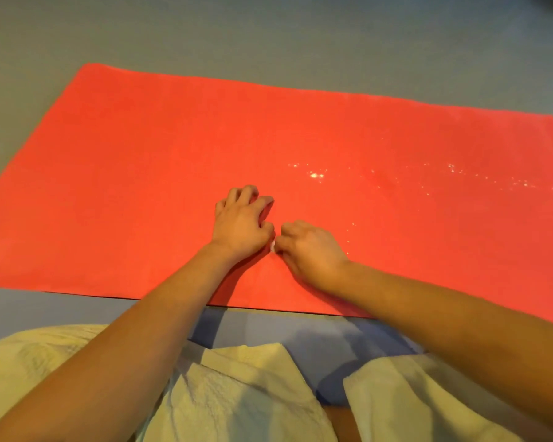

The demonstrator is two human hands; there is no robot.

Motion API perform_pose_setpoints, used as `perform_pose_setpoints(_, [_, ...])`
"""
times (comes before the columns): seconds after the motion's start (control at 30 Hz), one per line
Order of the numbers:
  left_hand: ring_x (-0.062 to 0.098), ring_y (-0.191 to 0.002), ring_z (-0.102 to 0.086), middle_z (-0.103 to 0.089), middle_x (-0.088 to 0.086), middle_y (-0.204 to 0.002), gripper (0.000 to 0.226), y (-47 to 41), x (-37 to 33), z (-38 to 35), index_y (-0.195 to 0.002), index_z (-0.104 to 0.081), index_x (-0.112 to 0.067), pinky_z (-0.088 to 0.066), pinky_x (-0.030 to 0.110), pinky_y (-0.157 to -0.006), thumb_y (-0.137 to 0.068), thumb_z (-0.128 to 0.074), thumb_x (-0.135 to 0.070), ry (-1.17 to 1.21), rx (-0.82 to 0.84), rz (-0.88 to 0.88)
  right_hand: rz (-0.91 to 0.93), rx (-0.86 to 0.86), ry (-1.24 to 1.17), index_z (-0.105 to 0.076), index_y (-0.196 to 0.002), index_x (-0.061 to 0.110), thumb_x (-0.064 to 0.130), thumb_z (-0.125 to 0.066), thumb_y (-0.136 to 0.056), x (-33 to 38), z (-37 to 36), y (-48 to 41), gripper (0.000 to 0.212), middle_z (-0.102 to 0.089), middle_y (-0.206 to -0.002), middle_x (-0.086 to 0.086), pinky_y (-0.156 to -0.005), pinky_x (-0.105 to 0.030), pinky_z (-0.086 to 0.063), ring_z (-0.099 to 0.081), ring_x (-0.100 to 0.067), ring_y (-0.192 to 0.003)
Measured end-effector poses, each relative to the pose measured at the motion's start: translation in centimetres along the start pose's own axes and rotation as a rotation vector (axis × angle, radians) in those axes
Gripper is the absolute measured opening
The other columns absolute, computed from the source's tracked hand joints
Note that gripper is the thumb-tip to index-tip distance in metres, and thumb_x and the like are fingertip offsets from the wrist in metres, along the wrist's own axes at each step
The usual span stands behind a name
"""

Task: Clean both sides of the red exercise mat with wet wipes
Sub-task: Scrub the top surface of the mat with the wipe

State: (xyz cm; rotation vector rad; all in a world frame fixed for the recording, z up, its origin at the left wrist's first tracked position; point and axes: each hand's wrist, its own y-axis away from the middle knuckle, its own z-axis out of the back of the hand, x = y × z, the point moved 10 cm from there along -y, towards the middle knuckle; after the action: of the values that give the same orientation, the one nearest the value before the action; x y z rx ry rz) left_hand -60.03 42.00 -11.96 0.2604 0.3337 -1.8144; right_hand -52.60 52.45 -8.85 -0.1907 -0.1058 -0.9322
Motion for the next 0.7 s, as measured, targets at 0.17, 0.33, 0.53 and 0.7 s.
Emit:
perform_pose_setpoints(0.17, [0.027,-0.126,-0.044,-0.052,-0.001,-0.138,0.058,0.0,0.2,-0.2,-0.134,-0.064,-0.035,-0.042,0.046,-0.098,-0.077,-0.052,-0.043,0.001,0.011,0.004,-0.225,-0.013,0.027,-0.071,-0.093,0.021,0.020,-0.060,-0.088,-3.1,0.4,-3.3,0.013,-0.059,-0.089,-0.001,-0.062,-0.036,-0.045,-0.059,-0.028,-0.086])
perform_pose_setpoints(0.33, [0.027,-0.135,-0.038,-0.047,-0.001,-0.153,0.061,0.0,0.4,-0.6,-0.138,-0.063,-0.035,-0.037,0.047,-0.105,-0.077,-0.054,-0.042,0.007,0.021,0.013,0.006,0.009,-0.052,-0.066,-0.094,0.020,0.019,-0.062,-0.089,3.0,-0.2,2.9,0.006,-0.054,-0.088,0.000,-0.059,-0.039,-0.042,-0.053,-0.024,-0.081])
perform_pose_setpoints(0.53, [0.024,-0.136,-0.037,-0.047,-0.005,-0.156,0.056,-0.5,0.6,-0.8,-0.132,-0.064,-0.036,-0.032,0.047,-0.106,-0.076,-0.054,-0.039,0.060,0.010,0.030,0.167,0.033,-0.070,-0.069,-0.098,0.023,0.023,-0.061,-0.093,1.6,-0.1,2.1,0.010,-0.057,-0.091,0.001,-0.062,-0.035,-0.042,-0.053,-0.021,-0.085])
perform_pose_setpoints(0.7, [0.022,-0.135,-0.039,-0.049,-0.008,-0.154,0.052,-0.5,0.8,-0.6,-0.129,-0.065,-0.038,-0.034,0.046,-0.105,-0.079,-0.050,-0.040,0.087,-0.009,0.033,-0.204,-0.089,-0.042,-0.070,-0.094,0.022,0.017,-0.063,-0.085,-4.9,0.4,-3.5,0.012,-0.059,-0.088,0.000,-0.062,-0.037,-0.049,-0.059,-0.026,-0.089])
